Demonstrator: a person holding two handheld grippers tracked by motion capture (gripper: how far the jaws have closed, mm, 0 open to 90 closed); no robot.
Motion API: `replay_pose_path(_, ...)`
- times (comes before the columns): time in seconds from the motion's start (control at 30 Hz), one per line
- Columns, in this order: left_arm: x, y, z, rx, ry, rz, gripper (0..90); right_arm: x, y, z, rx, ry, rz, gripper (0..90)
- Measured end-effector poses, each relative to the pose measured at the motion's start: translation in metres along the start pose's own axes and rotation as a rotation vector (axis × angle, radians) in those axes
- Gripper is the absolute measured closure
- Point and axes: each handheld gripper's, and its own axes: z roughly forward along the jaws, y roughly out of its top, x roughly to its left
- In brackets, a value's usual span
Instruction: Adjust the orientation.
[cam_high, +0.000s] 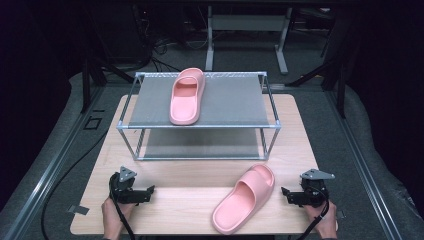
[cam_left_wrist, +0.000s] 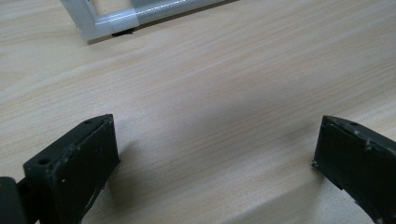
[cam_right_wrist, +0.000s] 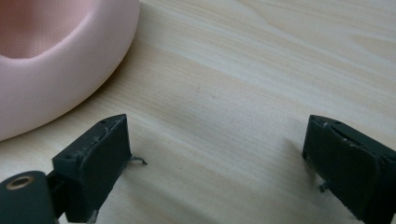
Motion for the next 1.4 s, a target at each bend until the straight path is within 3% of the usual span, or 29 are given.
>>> replay_pose_path(0.17, 0.000, 0.000, 0.000, 0.000, 0.000, -0.001, 0.0, 0.011, 0.010, -0.015, 0.071, 0.063, 0.077, 7.4)
replay_pose_path(0.27, 0.000, 0.000, 0.000, -0.001, 0.002, -0.002, 0.0, 0.032, 0.022, -0.034, 0.093, 0.092, 0.095, 6.5)
replay_pose_path(0.37, 0.000, 0.000, 0.000, 0.000, 0.002, -0.002, 0.0, 0.058, 0.032, -0.045, 0.120, 0.110, 0.072, 4.9)
replay_pose_path(0.5, 0.000, 0.000, 0.000, 0.002, 0.001, -0.002, 0.0, 0.089, 0.042, -0.043, 0.169, 0.132, 0.052, 1.3)
replay_pose_path(0.67, 0.000, 0.000, 0.000, 0.000, 0.004, -0.003, 0.0, 0.112, 0.045, -0.029, 0.215, 0.142, 0.055, 2.4)
replay_pose_path(0.8, 0.000, 0.000, 0.000, 0.000, 0.004, -0.004, 0.0, 0.117, 0.046, -0.019, 0.219, 0.145, 0.058, 8.9)
replay_pose_path(1.1, -0.001, 0.000, 0.000, 0.000, 0.004, -0.003, 0.0, 0.126, 0.056, -0.007, 0.227, 0.079, 0.002, 18.4)
replay_pose_path(1.4, -0.001, 0.000, 0.000, 0.002, 0.003, -0.004, 0.0, 0.120, 0.066, 0.002, 0.230, 0.098, -0.032, 25.1)
